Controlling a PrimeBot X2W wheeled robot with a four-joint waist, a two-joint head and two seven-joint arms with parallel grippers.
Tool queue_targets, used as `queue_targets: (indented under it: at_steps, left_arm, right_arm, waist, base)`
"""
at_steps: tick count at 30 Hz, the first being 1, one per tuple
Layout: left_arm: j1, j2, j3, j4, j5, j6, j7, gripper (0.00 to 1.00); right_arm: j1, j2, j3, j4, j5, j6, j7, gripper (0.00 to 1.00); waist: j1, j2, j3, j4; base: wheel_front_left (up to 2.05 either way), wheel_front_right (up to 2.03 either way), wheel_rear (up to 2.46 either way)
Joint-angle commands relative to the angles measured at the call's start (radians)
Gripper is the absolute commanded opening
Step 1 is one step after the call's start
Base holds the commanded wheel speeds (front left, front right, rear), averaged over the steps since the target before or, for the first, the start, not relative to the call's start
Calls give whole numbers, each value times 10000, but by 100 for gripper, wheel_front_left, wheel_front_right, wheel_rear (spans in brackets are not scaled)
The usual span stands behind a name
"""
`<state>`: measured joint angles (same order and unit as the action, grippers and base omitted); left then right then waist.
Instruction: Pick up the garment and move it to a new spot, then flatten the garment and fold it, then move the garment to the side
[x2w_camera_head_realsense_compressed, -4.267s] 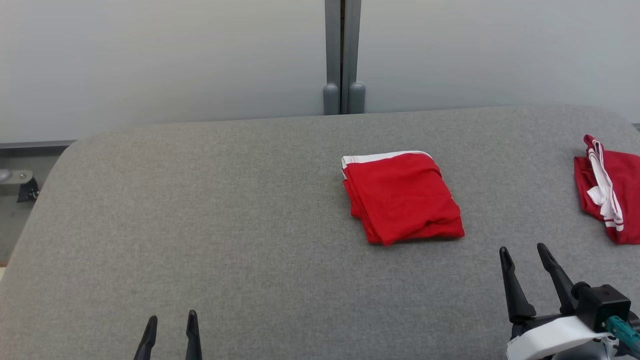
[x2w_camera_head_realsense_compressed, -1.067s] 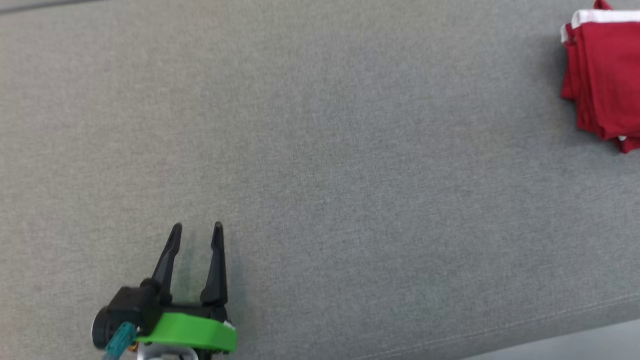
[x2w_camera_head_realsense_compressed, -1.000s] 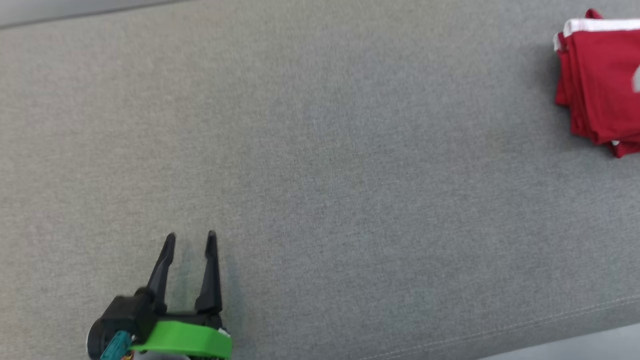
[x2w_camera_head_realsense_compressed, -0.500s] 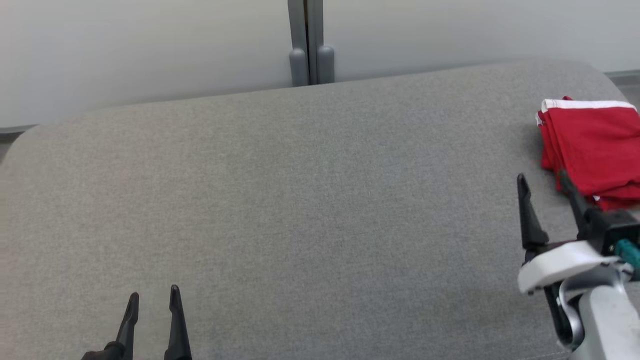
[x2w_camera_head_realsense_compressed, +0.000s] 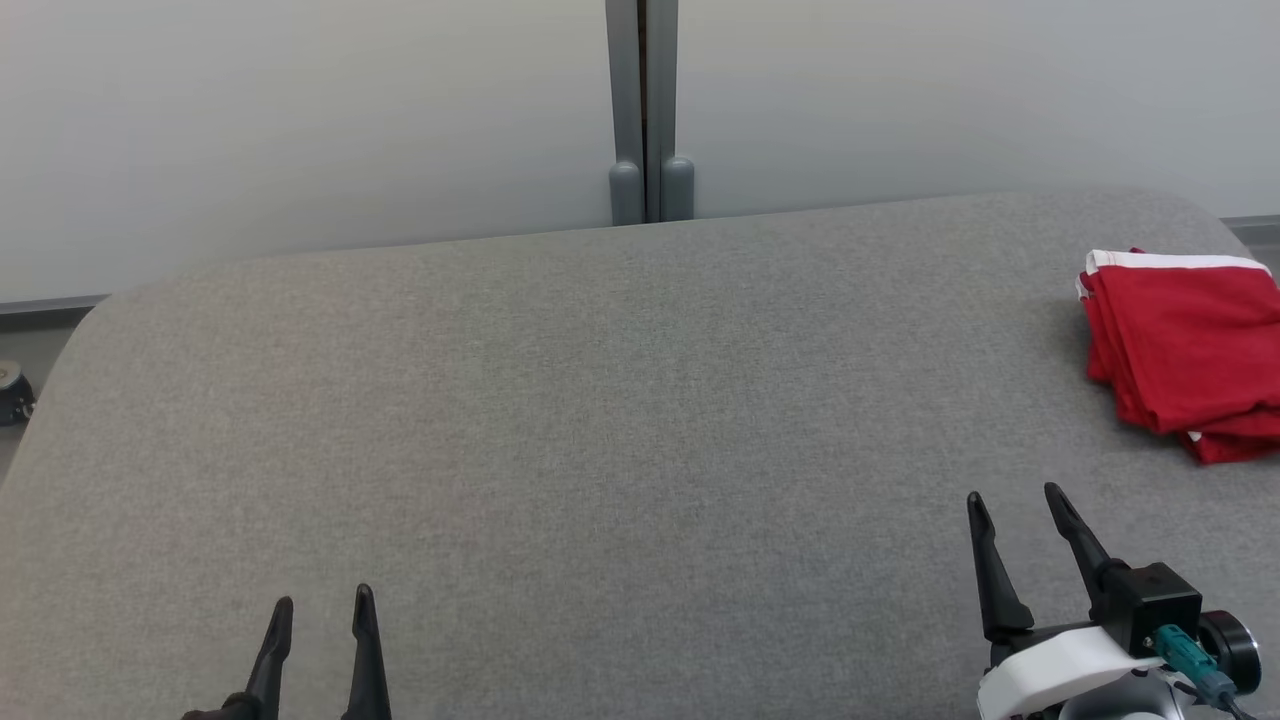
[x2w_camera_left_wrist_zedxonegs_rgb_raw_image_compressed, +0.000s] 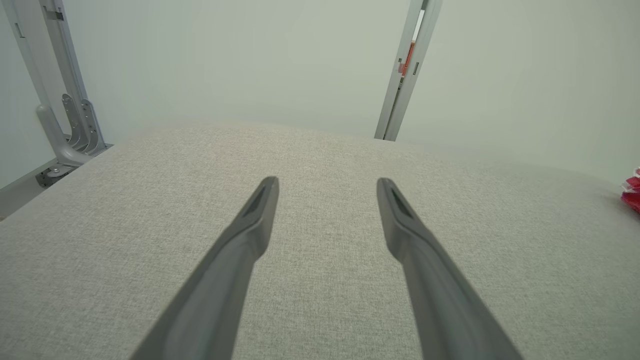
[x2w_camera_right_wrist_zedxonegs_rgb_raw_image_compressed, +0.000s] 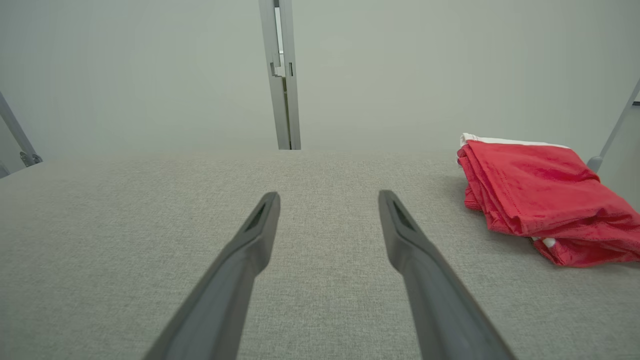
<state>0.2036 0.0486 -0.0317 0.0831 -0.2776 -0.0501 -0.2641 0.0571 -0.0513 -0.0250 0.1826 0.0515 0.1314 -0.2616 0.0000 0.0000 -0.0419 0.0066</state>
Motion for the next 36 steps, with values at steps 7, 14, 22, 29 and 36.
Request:
queue_targets:
  at_steps: [7,14,22,29,36]
  left_arm:
    - [-68,-27,-63,468,-560,-184,83,0]
    - [-374,14,54,585,-1828,-244,416,0]
    - [-707,51,176,714,-3150,-309,763,0]
    - [-963,76,276,803,-4215,-363,1045,0]
    - [-1197,96,376,882,-5203,-409,1315,0]
  right_arm:
    - [-74,20,-84,191,413,2,148,0]
    - [-226,17,-167,221,1887,1,509,0]
    - [-372,14,-224,224,3426,0,848,0]
    - [-503,12,-286,252,4673,-1,1138,0]
    - [-635,9,-349,286,5821,-2,1411,0]
  waist:
    - [0,0,33,-103]
    - [0,0,55,-101]
    - [0,0,82,-98]
    - [0,0,106,-96]
    - [0,0,130,-94]
  base:
    - [0,0,0]
    - [0,0,0]
    - [0,0,0]
    - [0,0,0]
    - [0,0,0]
